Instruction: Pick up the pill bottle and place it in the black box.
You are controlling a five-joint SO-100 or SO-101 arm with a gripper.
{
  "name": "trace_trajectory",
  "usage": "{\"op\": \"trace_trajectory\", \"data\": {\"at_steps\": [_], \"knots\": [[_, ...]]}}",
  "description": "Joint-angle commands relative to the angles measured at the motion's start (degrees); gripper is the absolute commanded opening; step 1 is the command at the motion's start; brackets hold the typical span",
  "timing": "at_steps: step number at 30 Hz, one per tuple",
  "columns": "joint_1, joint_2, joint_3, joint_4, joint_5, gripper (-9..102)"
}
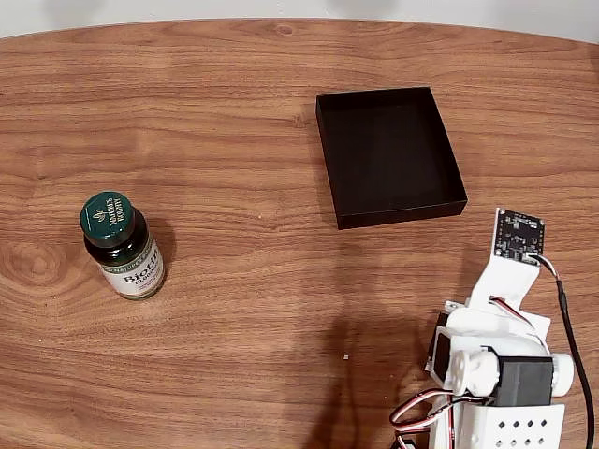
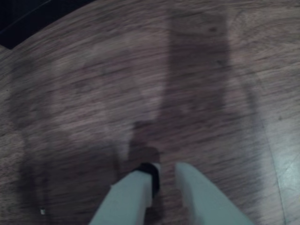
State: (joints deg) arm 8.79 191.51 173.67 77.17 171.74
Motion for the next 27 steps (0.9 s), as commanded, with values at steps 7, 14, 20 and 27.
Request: {"op": "trace_trajectory", "data": {"at_steps": [7, 14, 20, 27], "knots": [[-1.49, -0.35, -0.09, 6.15, 10.28, 1], [0.79, -0.35, -0.09, -0.44, 17.67, 3], [1.93, -0.35, -0.09, -8.88, 17.84, 14], [-3.52, -0.35, -0.09, -23.29, 17.58, 39]]}}
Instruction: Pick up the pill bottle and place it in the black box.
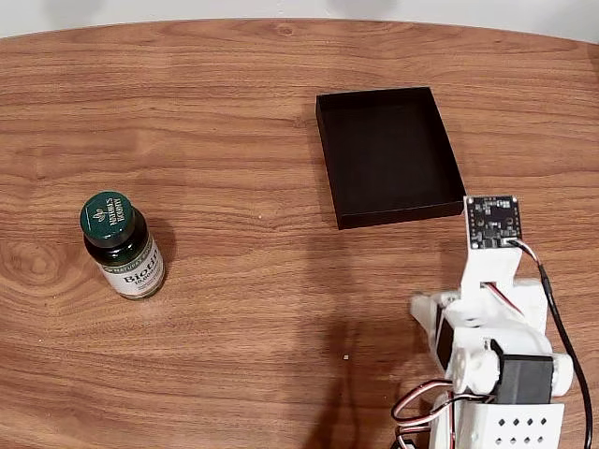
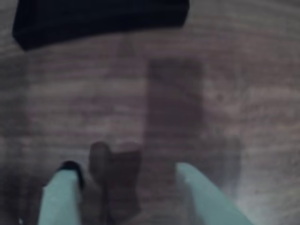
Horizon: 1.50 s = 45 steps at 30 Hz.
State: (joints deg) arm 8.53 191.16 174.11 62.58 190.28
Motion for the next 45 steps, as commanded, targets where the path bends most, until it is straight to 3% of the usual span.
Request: {"op": "trace_trajectory", "data": {"at_steps": [1, 4, 14, 22, 30, 31, 39, 45], "knots": [[-4.66, 0.09, -0.53, -10.81, -2.11, 42], [-9.05, 0.09, -0.53, -14.77, -3.52, 52], [-25.84, 0.00, -0.53, -30.50, -3.16, 50], [-31.99, -1.76, -0.53, -42.45, 2.81, 51], [-38.50, -2.02, -0.53, -42.36, 0.18, 47], [-39.55, -3.69, -0.53, -43.24, -0.35, 47], [-46.76, -41.04, -6.59, -72.86, -5.01, 48], [-53.00, -47.90, -7.12, -78.75, -4.57, 47]]}}
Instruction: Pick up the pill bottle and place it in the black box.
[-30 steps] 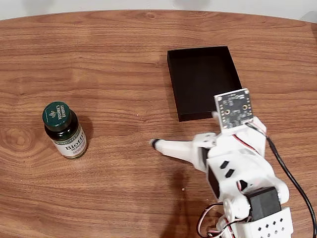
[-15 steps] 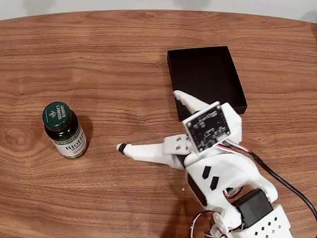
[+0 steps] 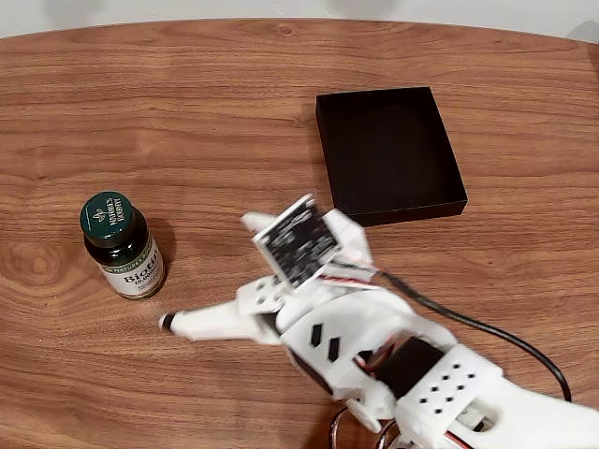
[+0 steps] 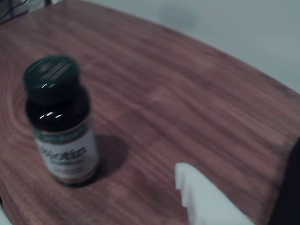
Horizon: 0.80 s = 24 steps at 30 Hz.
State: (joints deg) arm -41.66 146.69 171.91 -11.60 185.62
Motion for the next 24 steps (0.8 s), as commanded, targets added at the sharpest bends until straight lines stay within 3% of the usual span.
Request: {"op": "trace_trajectory", "data": {"at_steps": [1, 9, 24], "knots": [[-2.99, -4.75, -5.27, -5.98, 0.09, 46], [-1.58, -20.57, -10.37, -18.28, -0.09, 46], [0.00, -40.17, -22.24, -26.54, -1.67, 43]]}}
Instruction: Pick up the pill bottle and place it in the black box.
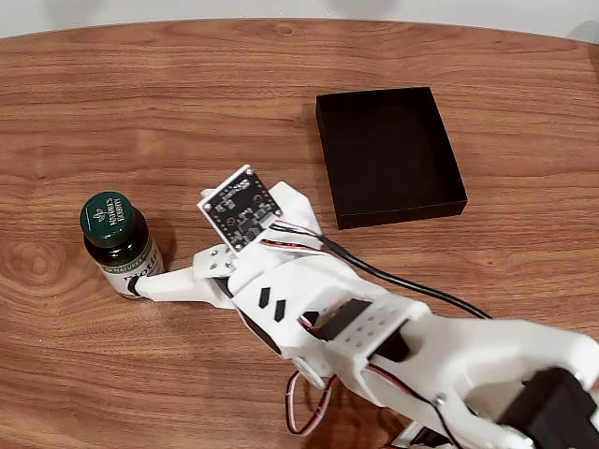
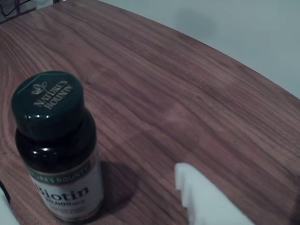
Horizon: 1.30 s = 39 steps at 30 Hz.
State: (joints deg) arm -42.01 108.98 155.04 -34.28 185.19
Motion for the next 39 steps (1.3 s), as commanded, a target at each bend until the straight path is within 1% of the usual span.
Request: {"op": "trace_trajectory", "data": {"at_steps": [1, 5, 14, 23, 32, 39], "knots": [[0.26, -3.96, -5.89, -4.75, -1.41, 42], [-0.53, -9.14, -8.53, -6.42, -1.93, 39], [-2.81, -17.67, -13.54, -9.32, -2.37, 39], [-5.89, -26.63, -15.56, -17.14, 0.70, 40], [-5.10, -34.72, -22.24, -18.90, 3.52, 41], [-4.57, -41.04, -28.74, -19.95, 3.87, 41]]}}
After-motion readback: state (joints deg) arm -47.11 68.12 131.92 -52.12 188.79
